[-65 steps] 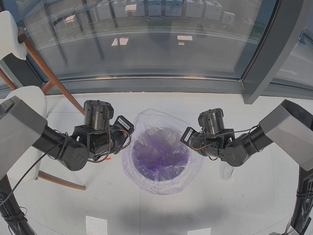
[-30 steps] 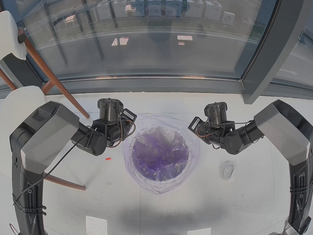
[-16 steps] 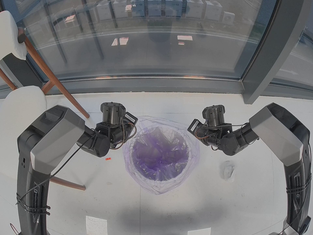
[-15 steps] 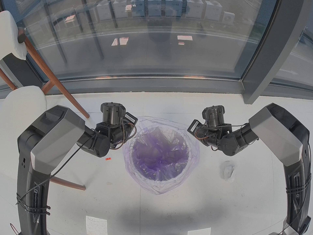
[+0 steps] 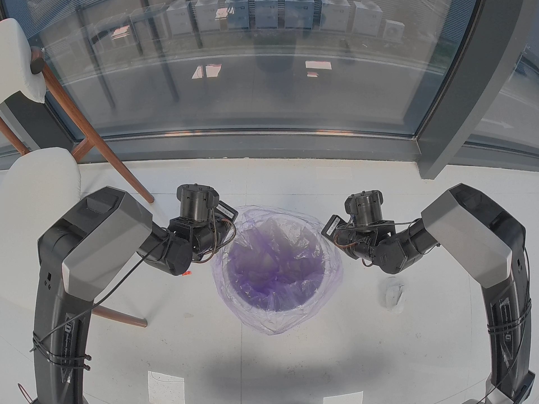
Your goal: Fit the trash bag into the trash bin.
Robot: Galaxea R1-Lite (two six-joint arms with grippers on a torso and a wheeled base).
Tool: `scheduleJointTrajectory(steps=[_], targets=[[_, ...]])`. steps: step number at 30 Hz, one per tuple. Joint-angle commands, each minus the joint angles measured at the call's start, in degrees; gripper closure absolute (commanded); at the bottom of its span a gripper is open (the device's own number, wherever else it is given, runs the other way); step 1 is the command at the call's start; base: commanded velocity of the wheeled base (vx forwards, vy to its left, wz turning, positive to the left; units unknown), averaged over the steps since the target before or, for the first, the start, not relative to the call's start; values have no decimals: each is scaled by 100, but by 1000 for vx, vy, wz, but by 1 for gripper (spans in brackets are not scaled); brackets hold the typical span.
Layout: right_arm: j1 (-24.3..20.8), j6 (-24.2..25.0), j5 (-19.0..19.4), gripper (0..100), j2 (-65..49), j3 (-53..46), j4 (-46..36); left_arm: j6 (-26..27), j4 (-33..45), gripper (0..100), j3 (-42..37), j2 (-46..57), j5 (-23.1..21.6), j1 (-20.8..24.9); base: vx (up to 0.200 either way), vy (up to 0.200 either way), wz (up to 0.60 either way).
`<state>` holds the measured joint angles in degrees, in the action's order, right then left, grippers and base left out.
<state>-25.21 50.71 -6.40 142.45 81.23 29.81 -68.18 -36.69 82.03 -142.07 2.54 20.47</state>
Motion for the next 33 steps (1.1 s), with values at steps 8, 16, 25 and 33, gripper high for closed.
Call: scheduleJointTrajectory(steps=[8, 16, 25, 33], targets=[[-28, 9, 7, 100, 81, 104, -1, -20, 4, 100, -20, -146, 1, 10, 0, 0, 0], [-63, 62, 25, 100, -578, -89, -19, -424, 13, 100, -583, 645, 80, 19, 0, 0, 0], [-45, 88, 95, 100, -1211, -705, -19, -433, 13, 100, -1260, 1419, -7, -175, 0, 0, 0], [289, -18, -10, 100, -1465, -1469, -36, -609, -4, 100, -2165, 2280, -34, -78, 0, 0, 0]])
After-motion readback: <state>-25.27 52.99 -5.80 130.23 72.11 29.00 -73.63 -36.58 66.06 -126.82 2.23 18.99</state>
